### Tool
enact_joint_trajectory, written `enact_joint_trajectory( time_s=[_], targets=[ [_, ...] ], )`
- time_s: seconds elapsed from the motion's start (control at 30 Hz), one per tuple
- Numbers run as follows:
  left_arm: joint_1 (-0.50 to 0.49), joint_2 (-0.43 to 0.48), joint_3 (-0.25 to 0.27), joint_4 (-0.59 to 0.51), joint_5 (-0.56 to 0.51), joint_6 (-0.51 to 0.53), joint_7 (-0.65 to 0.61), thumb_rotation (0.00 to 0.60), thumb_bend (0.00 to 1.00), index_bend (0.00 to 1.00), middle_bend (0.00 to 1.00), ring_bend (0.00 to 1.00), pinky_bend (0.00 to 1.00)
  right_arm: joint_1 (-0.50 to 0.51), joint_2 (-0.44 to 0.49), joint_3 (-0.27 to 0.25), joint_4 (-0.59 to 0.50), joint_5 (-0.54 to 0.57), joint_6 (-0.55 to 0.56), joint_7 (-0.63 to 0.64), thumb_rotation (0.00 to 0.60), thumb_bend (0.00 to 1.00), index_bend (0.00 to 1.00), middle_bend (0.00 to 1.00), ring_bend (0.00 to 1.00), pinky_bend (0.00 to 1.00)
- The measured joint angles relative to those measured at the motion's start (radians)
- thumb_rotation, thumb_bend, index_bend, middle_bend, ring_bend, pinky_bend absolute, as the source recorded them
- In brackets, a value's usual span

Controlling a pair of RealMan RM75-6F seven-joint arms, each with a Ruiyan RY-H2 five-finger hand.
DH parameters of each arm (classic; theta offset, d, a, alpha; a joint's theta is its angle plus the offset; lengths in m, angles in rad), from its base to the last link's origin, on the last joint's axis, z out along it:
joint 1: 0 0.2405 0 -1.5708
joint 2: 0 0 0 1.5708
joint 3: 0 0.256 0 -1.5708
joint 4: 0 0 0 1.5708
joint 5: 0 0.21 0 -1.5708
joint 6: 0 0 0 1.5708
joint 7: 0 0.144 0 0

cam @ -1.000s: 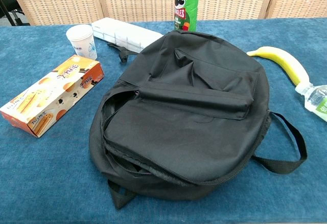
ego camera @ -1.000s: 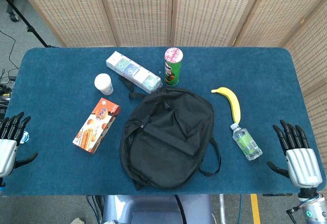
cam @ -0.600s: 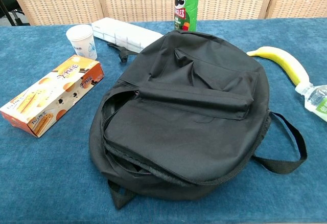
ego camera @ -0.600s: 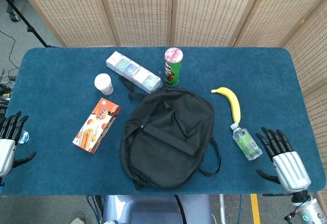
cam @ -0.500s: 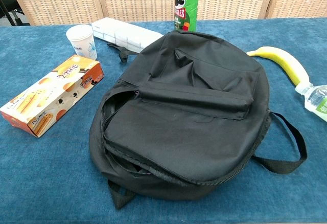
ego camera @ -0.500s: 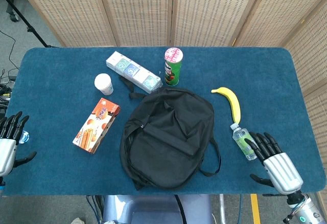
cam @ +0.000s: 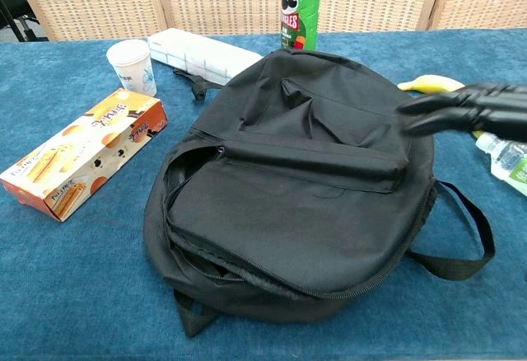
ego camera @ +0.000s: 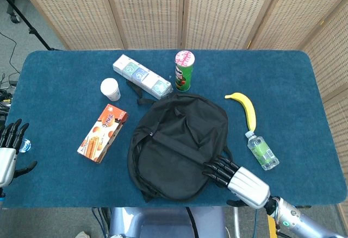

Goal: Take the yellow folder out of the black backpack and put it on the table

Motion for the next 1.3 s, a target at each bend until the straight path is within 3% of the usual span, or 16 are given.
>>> enact_joint_trajectory(
  time_s=[0.2,0.3,0.43,0.5,0.57,0.67,0.83,0.97,1.3],
  targets=[
    [0.002,0.006,-0.005,0.004,-0.011,-0.001,-0.021,0.600,0.13,0.00,0.00,0.00,0.00,0.036,-0.113,0.019,0.015,0.044,-0.089,-0.080,0.600,0.00,0.01,0.00,0.00,0.03],
    [0.003,0.011,-0.008,0.006,-0.016,-0.002,-0.030,0.600,0.13,0.00,0.00,0.00,0.00,0.054,-0.172,0.032,0.040,0.072,-0.114,-0.119,0.600,0.00,0.09,0.01,0.00,0.04],
    [0.005,0.012,-0.008,0.008,-0.015,0.003,-0.034,0.600,0.13,0.00,0.00,0.00,0.00,0.072,-0.222,0.042,0.075,0.109,-0.128,-0.127,0.600,0.00,0.21,0.16,0.04,0.12],
    [0.006,0.013,-0.008,0.009,-0.015,0.004,-0.036,0.600,0.13,0.00,0.00,0.00,0.00,0.077,-0.239,0.044,0.088,0.123,-0.125,-0.112,0.600,0.00,0.33,0.23,0.11,0.18],
    [0.007,0.013,-0.009,0.010,-0.016,0.004,-0.039,0.600,0.13,0.00,0.00,0.00,0.00,0.081,-0.254,0.046,0.096,0.141,-0.119,-0.086,0.600,0.08,0.43,0.33,0.21,0.27],
    [0.007,0.013,-0.008,0.013,-0.014,0.003,-0.040,0.600,0.13,0.00,0.00,0.00,0.00,0.085,-0.272,0.048,0.109,0.171,-0.098,-0.049,0.600,0.23,0.49,0.44,0.32,0.37],
    [0.006,0.012,-0.007,0.014,-0.013,0.000,-0.040,0.600,0.13,0.00,0.00,0.00,0.00,0.082,-0.294,0.055,0.105,0.222,-0.077,-0.014,0.600,0.35,0.63,0.57,0.44,0.45],
    [0.007,0.013,-0.007,0.012,-0.011,0.003,-0.042,0.600,0.13,0.00,0.00,0.00,0.00,0.079,-0.323,0.073,0.098,0.269,-0.063,0.001,0.600,0.41,0.66,0.61,0.48,0.49],
    [-0.004,0.015,0.005,0.010,0.024,-0.006,-0.046,0.600,0.13,0.00,0.00,0.00,0.00,0.086,-0.353,0.141,0.029,0.423,-0.082,0.030,0.600,0.41,0.68,0.62,0.49,0.50]
  ],
)
